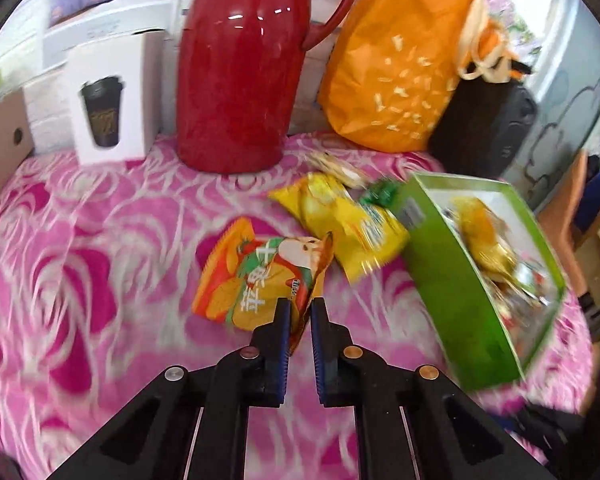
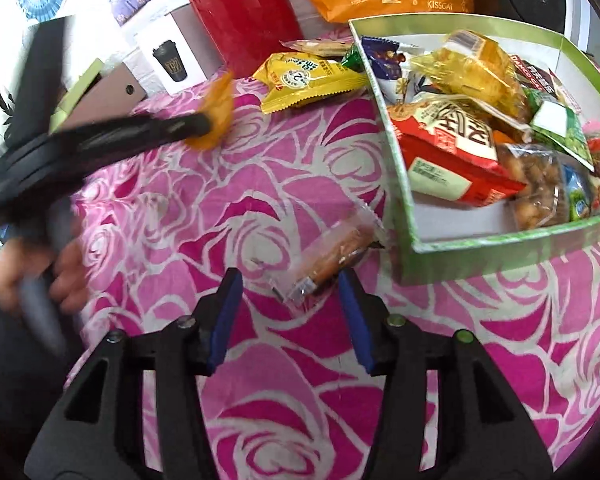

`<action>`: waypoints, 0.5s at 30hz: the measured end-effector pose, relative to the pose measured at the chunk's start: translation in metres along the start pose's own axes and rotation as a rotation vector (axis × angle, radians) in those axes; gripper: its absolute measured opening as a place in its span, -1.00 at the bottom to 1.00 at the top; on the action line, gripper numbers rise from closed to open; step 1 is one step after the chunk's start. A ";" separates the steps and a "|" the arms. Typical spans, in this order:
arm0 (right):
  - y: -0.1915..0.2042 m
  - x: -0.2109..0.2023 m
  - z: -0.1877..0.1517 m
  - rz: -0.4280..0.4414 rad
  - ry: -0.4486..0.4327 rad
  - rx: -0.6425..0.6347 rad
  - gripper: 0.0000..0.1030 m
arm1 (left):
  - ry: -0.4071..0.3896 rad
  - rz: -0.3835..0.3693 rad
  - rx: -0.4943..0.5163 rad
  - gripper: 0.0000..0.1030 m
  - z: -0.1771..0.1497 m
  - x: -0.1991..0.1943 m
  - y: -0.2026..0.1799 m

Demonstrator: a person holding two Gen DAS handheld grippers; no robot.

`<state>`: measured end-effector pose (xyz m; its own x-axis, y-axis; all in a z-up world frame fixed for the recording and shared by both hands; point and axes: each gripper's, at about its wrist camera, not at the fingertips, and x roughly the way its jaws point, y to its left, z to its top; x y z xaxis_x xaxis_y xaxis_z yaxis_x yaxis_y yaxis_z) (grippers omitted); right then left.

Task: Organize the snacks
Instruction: 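Grasp the orange apple-chip bag with the left tool while the right tool grasps a clear wrapped bar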

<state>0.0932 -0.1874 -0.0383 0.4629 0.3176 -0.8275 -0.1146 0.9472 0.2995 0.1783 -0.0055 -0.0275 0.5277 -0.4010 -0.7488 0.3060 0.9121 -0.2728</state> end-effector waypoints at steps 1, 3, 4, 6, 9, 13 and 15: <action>0.002 0.006 0.000 -0.020 0.004 -0.010 -0.22 | 0.005 -0.004 0.004 -0.82 -0.012 -0.010 0.000; 0.005 0.013 -0.002 -0.031 0.001 -0.031 -0.65 | 0.014 0.006 -0.004 -0.77 -0.030 -0.025 0.001; 0.007 0.013 -0.002 -0.026 -0.001 -0.048 -0.84 | 0.019 0.014 -0.015 -0.66 -0.038 -0.030 0.004; 0.014 0.007 -0.009 -0.016 0.004 -0.121 -0.86 | 0.029 0.001 -0.067 -0.38 -0.053 -0.041 0.013; 0.021 -0.002 -0.015 0.003 0.015 -0.191 -0.86 | 0.027 -0.033 -0.212 0.31 -0.064 -0.052 0.031; 0.016 -0.008 -0.013 0.027 -0.008 -0.163 -0.59 | 0.009 -0.046 -0.353 0.44 -0.059 -0.048 0.042; 0.010 -0.008 -0.008 0.036 -0.015 -0.105 -0.10 | 0.016 -0.020 -0.344 0.44 -0.049 -0.036 0.037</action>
<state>0.0813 -0.1799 -0.0322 0.4702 0.3518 -0.8094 -0.2228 0.9347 0.2769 0.1317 0.0467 -0.0406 0.5109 -0.4204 -0.7498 0.0294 0.8803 -0.4735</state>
